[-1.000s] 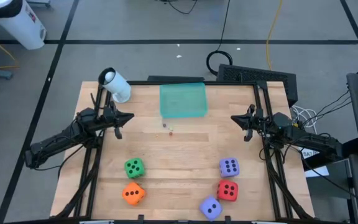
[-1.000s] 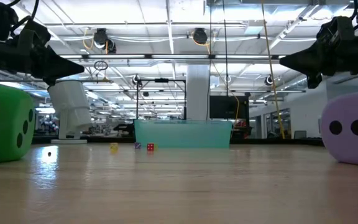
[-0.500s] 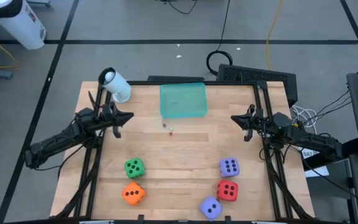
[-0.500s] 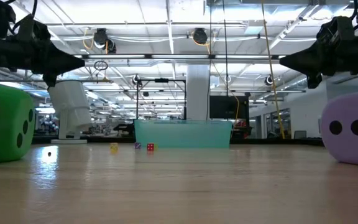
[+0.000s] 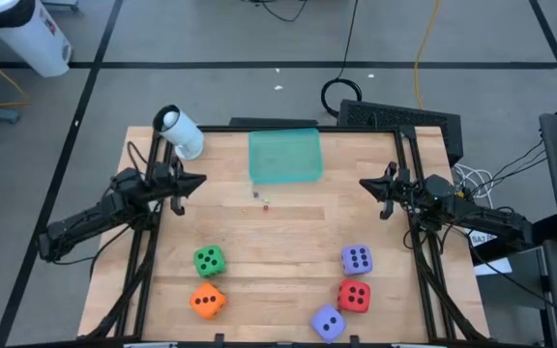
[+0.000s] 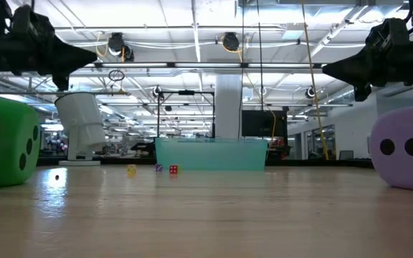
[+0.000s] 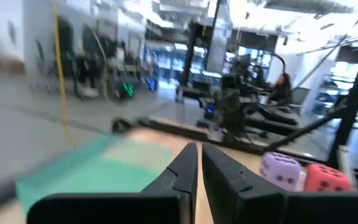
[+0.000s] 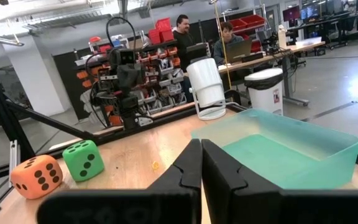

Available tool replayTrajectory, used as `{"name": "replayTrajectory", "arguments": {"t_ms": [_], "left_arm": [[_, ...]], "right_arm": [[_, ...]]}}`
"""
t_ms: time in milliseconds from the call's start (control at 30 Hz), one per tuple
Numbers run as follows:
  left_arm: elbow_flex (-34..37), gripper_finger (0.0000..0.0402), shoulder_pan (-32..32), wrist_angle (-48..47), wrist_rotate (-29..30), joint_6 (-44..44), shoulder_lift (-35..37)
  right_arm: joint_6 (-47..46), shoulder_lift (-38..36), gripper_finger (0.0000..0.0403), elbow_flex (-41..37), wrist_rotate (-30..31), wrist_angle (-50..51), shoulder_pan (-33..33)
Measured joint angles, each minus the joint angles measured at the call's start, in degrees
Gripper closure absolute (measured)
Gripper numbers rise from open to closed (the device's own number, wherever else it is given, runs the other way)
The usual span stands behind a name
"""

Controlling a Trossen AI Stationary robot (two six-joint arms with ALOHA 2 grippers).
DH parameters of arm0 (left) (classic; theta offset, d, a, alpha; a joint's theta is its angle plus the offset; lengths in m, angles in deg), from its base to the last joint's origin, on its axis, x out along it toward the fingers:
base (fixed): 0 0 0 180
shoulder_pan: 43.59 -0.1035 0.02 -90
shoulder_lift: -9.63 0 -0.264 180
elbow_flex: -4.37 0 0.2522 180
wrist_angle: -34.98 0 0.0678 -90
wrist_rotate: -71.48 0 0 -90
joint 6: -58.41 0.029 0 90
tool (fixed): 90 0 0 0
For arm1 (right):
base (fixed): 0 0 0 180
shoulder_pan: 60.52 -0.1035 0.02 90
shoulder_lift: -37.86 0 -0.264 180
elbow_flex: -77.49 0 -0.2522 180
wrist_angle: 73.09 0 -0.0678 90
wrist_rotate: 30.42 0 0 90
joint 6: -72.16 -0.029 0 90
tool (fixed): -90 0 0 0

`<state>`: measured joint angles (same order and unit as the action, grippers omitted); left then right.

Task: Pick & Place Dice

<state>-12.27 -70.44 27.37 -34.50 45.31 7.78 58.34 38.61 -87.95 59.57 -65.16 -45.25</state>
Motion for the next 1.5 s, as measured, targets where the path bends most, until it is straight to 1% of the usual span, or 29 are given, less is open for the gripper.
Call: {"name": "replayTrajectory", "arguments": {"t_ms": [67,267,400,600,767,833,933,1000,1100,1200,1300,1367,1433,1500], "left_arm": [[0.0,0.0371,0.0,-1.3,-0.2,-2.0,0.0],[0.0,0.0371,0.0,-4.2,-0.1,-1.5,0.0],[-0.1,0.0371,0.1,-9.2,-2.0,-2.1,-0.1],[-0.2,0.0371,0.3,-8.8,-1.5,0.5,-0.8],[-1.1,0.0371,0.3,-9.1,-1.5,3.9,-0.8],[-1.1,0.0371,0.3,-9.5,-1.5,4.4,-0.8],[-1.1,0.0371,0.3,-9.5,-1.8,6.2,-0.8],[-1.1,0.0371,0.3,-9.5,-1.9,7.7,-0.8],[-1.9,0.0376,0.3,-11.0,-1.9,8.0,-0.8],[-4.7,0.0395,0.3,-14.2,0.0,8.3,-0.8],[-6.9,0.0395,0.3,-18.4,2.6,8.9,-0.8],[-7.3,0.0397,0.3,-19.0,4.1,9.5,-0.8],[-7.3,0.0398,0.3,-19.1,5.0,10.1,-0.8],[-7.3,0.0397,0.3,-16.9,5.6,10.5,-0.8]], "right_arm": [[0.0,0.0,0.0403,0.0,0.0,0.0,0.0],[-0.6,0.0,0.0403,0.0,0.0,0.0,0.0],[-0.5,0.0,0.0403,0.0,0.0,0.0,0.0],[-0.1,0.0,0.0403,0.0,0.4,-0.5,0.0],[0.2,0.0,0.0403,0.0,6.1,-3.8,0.0],[1.9,0.0,0.0403,0.0,7.9,-3.9,0.0],[3.3,0.1,0.0403,0.0,8.6,-5.1,-0.1],[3.6,0.2,0.0403,0.0,7.5,-5.5,-0.4],[4.0,0.2,0.0403,0.0,7.5,-5.0,-1.8],[4.5,0.9,0.0403,0.0,7.7,-4.7,-3.3],[6.0,2.3,0.0403,0.0,9.2,-5.6,-4.9],[7.4,3.7,0.0403,0.0,10.6,-6.4,-6.0],[8.5,5.3,0.0403,0.0,10.7,-7.0,-6.6],[9.2,7.2,0.0403,0.0,10.4,-7.9,-7.1]]}}
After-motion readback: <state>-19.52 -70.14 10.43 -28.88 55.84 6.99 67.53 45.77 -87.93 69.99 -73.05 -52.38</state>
